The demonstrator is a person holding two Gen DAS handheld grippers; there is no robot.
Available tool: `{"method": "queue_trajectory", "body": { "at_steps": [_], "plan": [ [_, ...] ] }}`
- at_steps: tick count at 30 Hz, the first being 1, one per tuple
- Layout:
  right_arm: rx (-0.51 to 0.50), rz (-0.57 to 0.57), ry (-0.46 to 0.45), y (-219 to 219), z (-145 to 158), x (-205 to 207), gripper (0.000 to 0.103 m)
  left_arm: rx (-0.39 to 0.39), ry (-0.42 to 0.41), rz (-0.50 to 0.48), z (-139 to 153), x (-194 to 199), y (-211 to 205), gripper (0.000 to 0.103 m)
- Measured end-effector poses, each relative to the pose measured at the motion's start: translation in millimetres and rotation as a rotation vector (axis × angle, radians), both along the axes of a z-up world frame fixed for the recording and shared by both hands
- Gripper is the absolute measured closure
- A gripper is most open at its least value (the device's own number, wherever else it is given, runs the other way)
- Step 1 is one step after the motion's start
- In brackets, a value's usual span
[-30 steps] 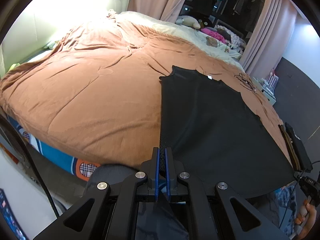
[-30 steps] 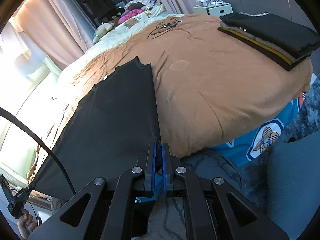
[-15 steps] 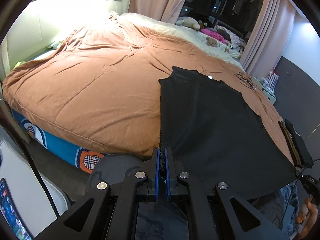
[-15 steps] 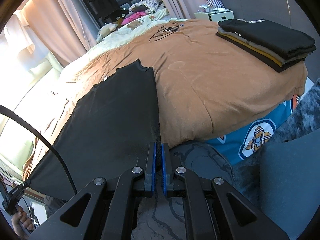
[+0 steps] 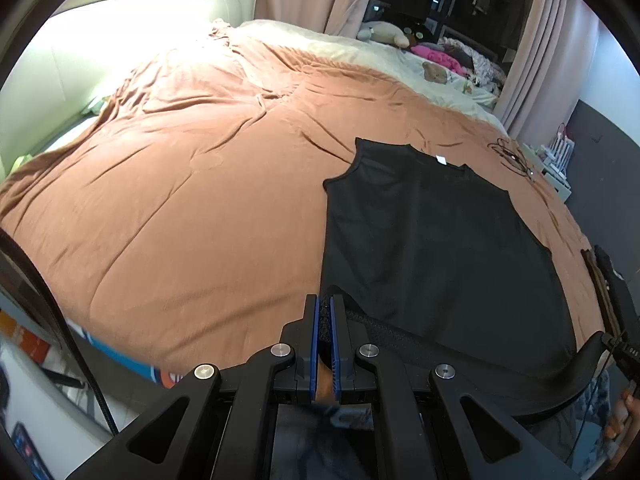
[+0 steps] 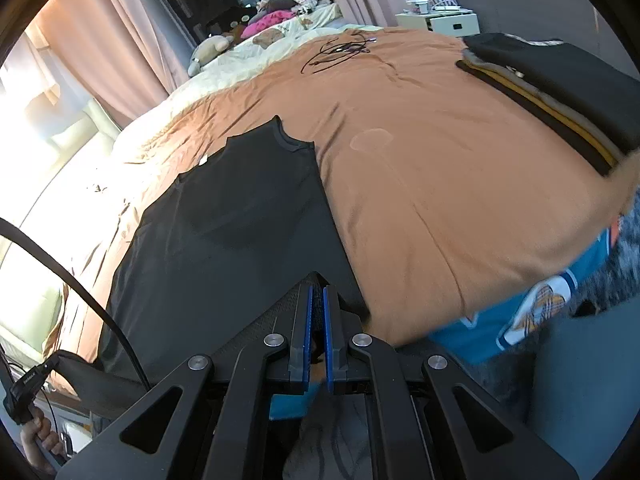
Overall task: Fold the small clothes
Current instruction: 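Lift the hem with both tools and fold it toward the collar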
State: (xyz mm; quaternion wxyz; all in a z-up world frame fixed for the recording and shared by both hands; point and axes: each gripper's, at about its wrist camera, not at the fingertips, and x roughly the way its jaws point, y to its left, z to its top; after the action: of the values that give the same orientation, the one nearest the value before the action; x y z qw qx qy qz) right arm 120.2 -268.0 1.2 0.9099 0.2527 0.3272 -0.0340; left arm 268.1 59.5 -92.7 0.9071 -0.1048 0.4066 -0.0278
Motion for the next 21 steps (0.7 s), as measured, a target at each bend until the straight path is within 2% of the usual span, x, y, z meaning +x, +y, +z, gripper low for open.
{"method": "queue_trajectory", "body": {
  "at_steps": [13,21],
  "plan": [
    [-0.068,0.027,0.034,-4,24,127,0.101,0.022,0.052,-0.014,-7,109,-8,0.098],
    [-0.113,0.058,0.064,-4,27,207,0.101,0.040,0.090,-0.026,-13,183,-10,0.098]
  ]
}}
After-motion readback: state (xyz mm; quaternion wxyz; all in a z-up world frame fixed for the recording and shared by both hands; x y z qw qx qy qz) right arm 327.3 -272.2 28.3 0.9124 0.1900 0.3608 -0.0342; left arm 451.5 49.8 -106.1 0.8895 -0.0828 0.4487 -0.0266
